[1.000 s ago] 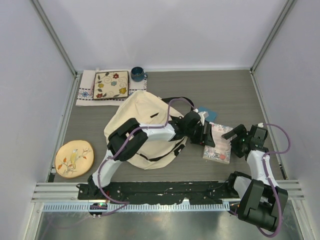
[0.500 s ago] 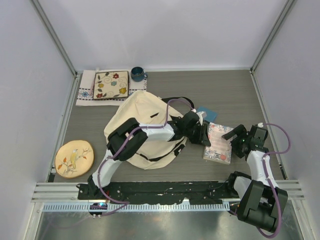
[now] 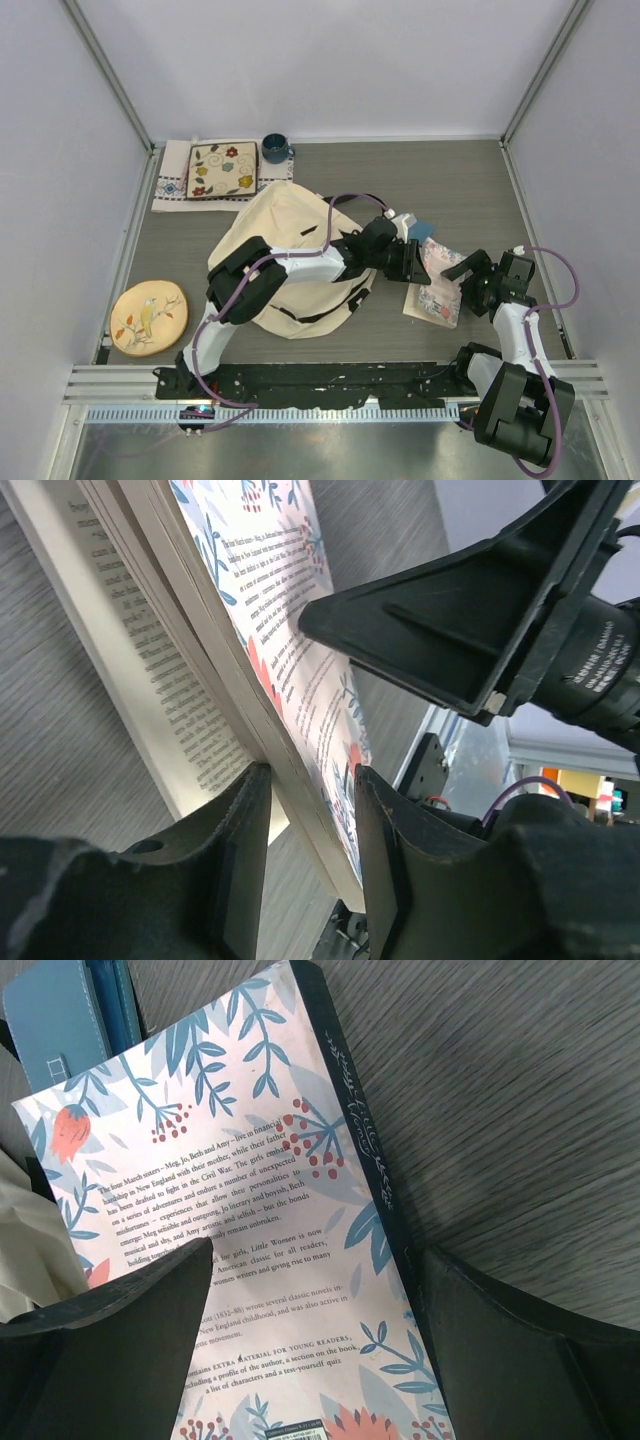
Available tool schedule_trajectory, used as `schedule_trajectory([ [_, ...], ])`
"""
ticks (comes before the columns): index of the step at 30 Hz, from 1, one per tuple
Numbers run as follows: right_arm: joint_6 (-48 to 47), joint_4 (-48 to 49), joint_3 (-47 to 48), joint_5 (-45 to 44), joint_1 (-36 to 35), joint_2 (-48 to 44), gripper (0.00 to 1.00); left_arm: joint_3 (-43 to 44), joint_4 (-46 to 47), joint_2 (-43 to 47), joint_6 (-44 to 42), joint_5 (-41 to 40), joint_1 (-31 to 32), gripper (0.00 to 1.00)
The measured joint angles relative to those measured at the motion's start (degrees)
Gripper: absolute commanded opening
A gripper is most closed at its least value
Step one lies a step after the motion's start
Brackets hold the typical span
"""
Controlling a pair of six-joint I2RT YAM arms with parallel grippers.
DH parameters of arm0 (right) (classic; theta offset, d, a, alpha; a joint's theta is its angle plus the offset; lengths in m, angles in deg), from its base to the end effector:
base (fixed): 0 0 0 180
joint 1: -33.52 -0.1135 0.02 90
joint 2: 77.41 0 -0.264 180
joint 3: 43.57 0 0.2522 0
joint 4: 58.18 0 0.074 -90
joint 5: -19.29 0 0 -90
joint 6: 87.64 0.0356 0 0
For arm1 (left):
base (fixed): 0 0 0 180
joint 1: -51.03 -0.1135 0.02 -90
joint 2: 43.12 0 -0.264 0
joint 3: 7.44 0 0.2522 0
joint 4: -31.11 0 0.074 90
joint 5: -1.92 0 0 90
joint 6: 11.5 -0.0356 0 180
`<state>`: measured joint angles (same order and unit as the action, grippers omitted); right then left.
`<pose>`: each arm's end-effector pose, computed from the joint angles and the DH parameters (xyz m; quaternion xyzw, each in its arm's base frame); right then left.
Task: Pack the student bag
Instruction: Pick up the book from the center of the board.
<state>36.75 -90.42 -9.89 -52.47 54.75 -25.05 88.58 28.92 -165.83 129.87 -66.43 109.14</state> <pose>0.1584 -0.0496 0.1581 0.3872 0.8478 0.1862 0.3109 0.2434 -0.4160 0.1706 0.1450 0.8387 -0.5011 0.1562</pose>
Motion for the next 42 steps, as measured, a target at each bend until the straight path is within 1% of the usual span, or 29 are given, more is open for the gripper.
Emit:
schedule_trajectory([
  [3,0.0,-0.02,-0.02,0.24,-0.02,0.0,0.88,0.24,0.72,-0.04,1.22,0.5,0.0,0.42],
  [6,-0.04,-0.02,-0.02,0.31,-0.02,0.0,0.88,0.76,0.57,-0.24,2.03,0.7,0.0,0.38],
  [9,-0.04,-0.02,-0.02,0.33,-0.02,0.0,0.88,1.01,0.39,-0.46,2.36,0.66,0.0,0.32],
  [10,-0.04,-0.02,-0.02,0.35,-0.02,0.0,0.88,1.03,0.22,-0.5,2.38,0.66,0.0,0.32],
  [11,-0.04,-0.02,-0.02,0.35,-0.02,0.02,0.88,1.18,-0.11,-0.59,2.36,0.61,-0.02,0.32],
  [12,-0.04,-0.02,-0.02,0.35,-0.02,0.0,0.88,1.38,-0.74,-0.7,2.27,0.55,-0.02,0.4],
  [13,-0.04,-0.02,-0.02,0.35,-0.02,0.0,0.88,1.79,-1.55,-0.92,2.21,0.42,-0.02,0.41],
  [17,-0.04,-0.04,-0.02,0.35,-0.02,0.0,0.88,3.19,-4.66,-1.73,1.77,-0.02,-0.02,0.41],
  [19,-0.04,-0.04,-0.02,0.35,-0.02,0.0,0.88,3.39,-5.95,-1.95,1.49,-0.39,-0.02,0.38],
  [20,-0.04,-0.04,-0.02,0.35,-0.02,0.0,0.88,3.45,-6.49,-2.08,1.25,-0.66,-0.02,0.37],
  [21,-0.04,-0.04,-0.02,0.35,-0.02,0.0,0.88,3.48,-6.86,-2.19,1.09,-0.72,-0.04,0.3],
  [22,-0.04,-0.04,-0.02,0.35,-0.02,0.0,0.88,3.58,-7.34,-2.29,0.87,-0.9,-0.07,0.27],
  [23,-0.04,-0.04,-0.02,0.35,-0.02,0.02,0.88,3.69,-7.72,-2.43,0.81,-1.07,-0.11,0.18],
  [25,-0.07,-0.04,-0.02,0.33,-0.02,0.0,0.88,3.82,-8.09,-2.58,0.74,-1.09,-0.15,0.08],
  [26,-0.07,-0.04,-0.02,0.33,-0.02,0.0,0.88,3.98,-8.33,-2.69,0.74,-1.05,-0.17,0.0],
  [32,-0.11,-0.42,0.15,0.09,0.0,0.0,0.9,5.14,-9.09,-3.13,0.46,-0.46,-0.26,0.0],
  [36,-0.11,-3.23,1.42,-0.39,-0.02,0.0,0.91,5.14,-9.22,-2.91,-1.77,-0.17,-0.22,0.0],
  [39,0.24,-5.64,3.04,0.52,-0.09,0.0,0.92,5.09,-11.13,-1.09,-4.94,-1.09,0.04,0.0],
  [42,1.31,-7.08,5.99,3.13,-0.11,-0.02,0.92,4.94,-13.68,2.71,-8.2,-2.6,0.28,0.0],
])
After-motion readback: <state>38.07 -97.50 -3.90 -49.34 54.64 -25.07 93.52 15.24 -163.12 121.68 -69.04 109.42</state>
